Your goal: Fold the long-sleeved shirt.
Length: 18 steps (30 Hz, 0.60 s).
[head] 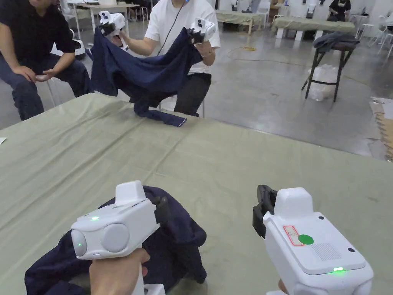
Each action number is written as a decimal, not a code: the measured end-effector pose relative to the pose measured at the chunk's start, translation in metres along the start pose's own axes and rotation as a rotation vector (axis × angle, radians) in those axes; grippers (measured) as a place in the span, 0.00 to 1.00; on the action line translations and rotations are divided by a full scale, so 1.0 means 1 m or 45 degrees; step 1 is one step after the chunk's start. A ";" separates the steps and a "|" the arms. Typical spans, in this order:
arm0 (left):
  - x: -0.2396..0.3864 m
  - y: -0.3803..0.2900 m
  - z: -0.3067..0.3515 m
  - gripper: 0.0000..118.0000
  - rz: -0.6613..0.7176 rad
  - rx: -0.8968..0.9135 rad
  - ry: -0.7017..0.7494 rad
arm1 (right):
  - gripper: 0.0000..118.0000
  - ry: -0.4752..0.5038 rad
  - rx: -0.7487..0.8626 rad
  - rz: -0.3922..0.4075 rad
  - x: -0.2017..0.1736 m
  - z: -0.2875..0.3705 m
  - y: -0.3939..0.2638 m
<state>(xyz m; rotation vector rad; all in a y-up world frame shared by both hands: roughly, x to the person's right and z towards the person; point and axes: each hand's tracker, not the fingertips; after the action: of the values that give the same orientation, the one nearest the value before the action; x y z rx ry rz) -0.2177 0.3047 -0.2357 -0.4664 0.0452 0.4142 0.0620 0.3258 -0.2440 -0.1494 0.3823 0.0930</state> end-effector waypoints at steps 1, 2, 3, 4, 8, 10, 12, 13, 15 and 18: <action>0.024 0.006 0.004 0.22 -0.022 0.025 -0.065 | 0.00 -0.036 0.020 -0.007 0.013 0.011 0.003; 0.046 0.007 0.008 0.22 -0.051 0.042 -0.113 | 0.00 -0.066 0.038 -0.015 0.026 0.021 0.006; 0.073 0.007 0.013 0.22 -0.067 0.067 -0.165 | 0.00 -0.106 0.052 -0.030 0.042 0.033 0.009; 0.095 0.006 0.015 0.22 -0.082 0.079 -0.219 | 0.00 -0.145 0.067 -0.037 0.056 0.044 0.012; 0.178 -0.011 0.010 0.22 -0.141 0.069 -0.405 | 0.00 -0.320 0.117 -0.076 0.116 0.089 0.017; 0.216 -0.031 0.001 0.22 -0.212 0.073 -0.442 | 0.00 -0.401 0.129 -0.094 0.142 0.110 0.018; 0.253 -0.057 -0.011 0.22 -0.227 0.001 -0.485 | 0.00 -0.474 0.138 -0.096 0.165 0.131 0.016; 0.269 -0.072 -0.021 0.22 -0.245 -0.035 -0.506 | 0.00 -0.518 0.125 -0.095 0.176 0.140 0.014; 0.298 -0.105 -0.040 0.22 -0.271 -0.143 -0.519 | 0.00 -0.575 0.098 -0.088 0.194 0.154 0.007; 0.330 -0.164 -0.078 0.25 -0.388 -0.338 -0.492 | 0.00 -0.643 0.035 -0.120 0.214 0.165 -0.013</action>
<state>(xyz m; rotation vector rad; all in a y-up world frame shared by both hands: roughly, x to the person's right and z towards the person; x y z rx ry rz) 0.1535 0.2618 -0.2800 -0.6363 -0.4553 0.2041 0.3210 0.3533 -0.1720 -0.1113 -0.1269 0.0299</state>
